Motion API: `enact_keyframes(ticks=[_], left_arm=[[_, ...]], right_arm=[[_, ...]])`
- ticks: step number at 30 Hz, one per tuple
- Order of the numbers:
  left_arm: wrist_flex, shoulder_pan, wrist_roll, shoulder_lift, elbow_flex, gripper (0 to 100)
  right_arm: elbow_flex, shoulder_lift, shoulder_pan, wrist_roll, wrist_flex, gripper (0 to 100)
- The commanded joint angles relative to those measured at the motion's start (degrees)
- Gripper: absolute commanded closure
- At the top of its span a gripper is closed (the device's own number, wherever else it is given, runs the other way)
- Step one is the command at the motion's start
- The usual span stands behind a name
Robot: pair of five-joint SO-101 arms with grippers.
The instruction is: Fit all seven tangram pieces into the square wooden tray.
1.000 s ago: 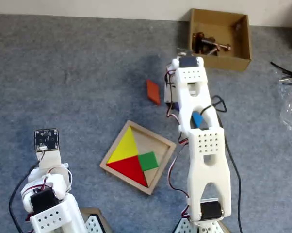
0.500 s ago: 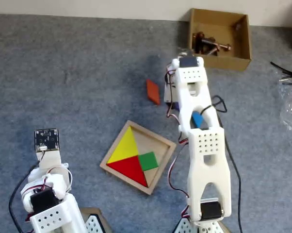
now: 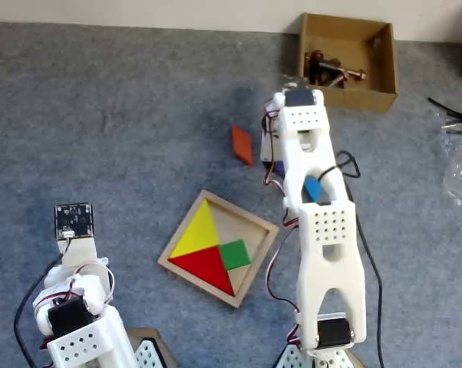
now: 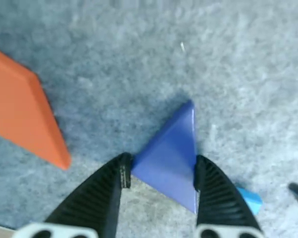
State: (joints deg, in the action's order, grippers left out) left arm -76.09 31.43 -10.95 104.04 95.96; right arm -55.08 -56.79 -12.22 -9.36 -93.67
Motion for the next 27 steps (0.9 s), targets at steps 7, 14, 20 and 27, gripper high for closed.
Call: enact_keyframes(ticks=[7, 14, 20, 27], left_arm=[[-0.53, -0.84, 0.53, 0.31, 1.19, 99], [-0.53, -0.84, 0.53, 0.31, 1.19, 99], [-0.53, -0.84, 0.53, 0.31, 1.19, 99], [-0.53, -0.84, 0.53, 0.31, 1.19, 99]], right_arm=[[-2.42, 1.98, -0.57, 6.51, 0.4, 99.7], [-9.63, 1.45, -0.57, 6.86, -4.62, 99.3], [-11.56, 1.54, -0.48, 6.95, -5.85, 99.3], [-11.65, 2.07, -2.86, 12.84, -7.34, 99.4]])
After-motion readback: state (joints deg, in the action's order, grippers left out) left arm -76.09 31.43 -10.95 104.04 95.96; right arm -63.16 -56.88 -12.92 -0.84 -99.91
